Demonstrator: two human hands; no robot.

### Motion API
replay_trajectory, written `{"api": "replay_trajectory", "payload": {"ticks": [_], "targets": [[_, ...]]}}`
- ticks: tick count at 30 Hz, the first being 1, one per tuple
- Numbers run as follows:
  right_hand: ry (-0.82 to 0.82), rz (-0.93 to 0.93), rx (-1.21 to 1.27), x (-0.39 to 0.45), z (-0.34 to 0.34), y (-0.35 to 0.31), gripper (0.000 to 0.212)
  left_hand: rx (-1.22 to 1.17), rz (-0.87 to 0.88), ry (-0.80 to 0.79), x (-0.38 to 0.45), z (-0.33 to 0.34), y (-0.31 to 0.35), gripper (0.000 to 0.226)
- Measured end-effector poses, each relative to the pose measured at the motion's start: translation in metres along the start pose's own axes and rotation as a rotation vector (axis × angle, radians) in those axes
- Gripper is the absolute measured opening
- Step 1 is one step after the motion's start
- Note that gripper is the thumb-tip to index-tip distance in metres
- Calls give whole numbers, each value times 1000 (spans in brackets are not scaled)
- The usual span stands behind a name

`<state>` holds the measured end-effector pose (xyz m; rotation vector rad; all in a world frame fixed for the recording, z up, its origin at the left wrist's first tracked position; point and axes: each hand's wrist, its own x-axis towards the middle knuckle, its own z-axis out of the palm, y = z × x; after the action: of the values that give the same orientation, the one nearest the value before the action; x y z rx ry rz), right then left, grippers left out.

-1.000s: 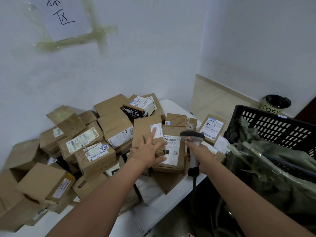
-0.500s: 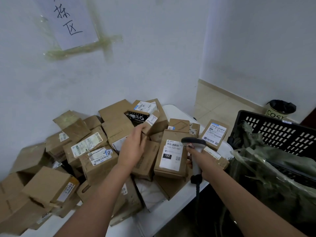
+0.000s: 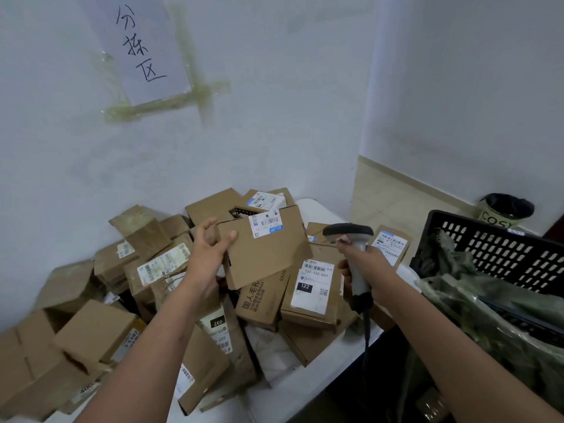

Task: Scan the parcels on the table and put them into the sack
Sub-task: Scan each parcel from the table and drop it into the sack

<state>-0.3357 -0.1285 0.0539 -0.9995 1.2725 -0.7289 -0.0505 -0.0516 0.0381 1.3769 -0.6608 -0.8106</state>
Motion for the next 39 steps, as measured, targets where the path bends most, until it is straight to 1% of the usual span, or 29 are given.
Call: {"api": "replay_trajectory", "payload": {"ticks": [4,8,16,21,26,32,36,39], "targets": [[-60,-40,-17,-14,7,-20,22,-62,-78,-34,-2,5,-2,56],[-117,-79,-46,-25,11,-31,20,-94,-111,-48,-4,9,-1,54],[-168,-130,-207,-43,13,-51,23,-68,-139,-66,-8,15,-7,40],[-207,-151,-232,-49,12,-58,20,-58,-160,-65,-10,17,-11,38],[-219,-156,-252,-52,13,-61,19,-54,-169,-61,-7,15,-14,38],[-210,-163,-266,-51,14,-62,19,-47,-182,-50,-3,12,-16,46],[-213,-159,-279,-50,14,-62,18,-59,-186,-47,-1,12,-16,46],[-212,-160,-273,-50,15,-62,19,-46,-187,-43,2,11,-18,52]]}}
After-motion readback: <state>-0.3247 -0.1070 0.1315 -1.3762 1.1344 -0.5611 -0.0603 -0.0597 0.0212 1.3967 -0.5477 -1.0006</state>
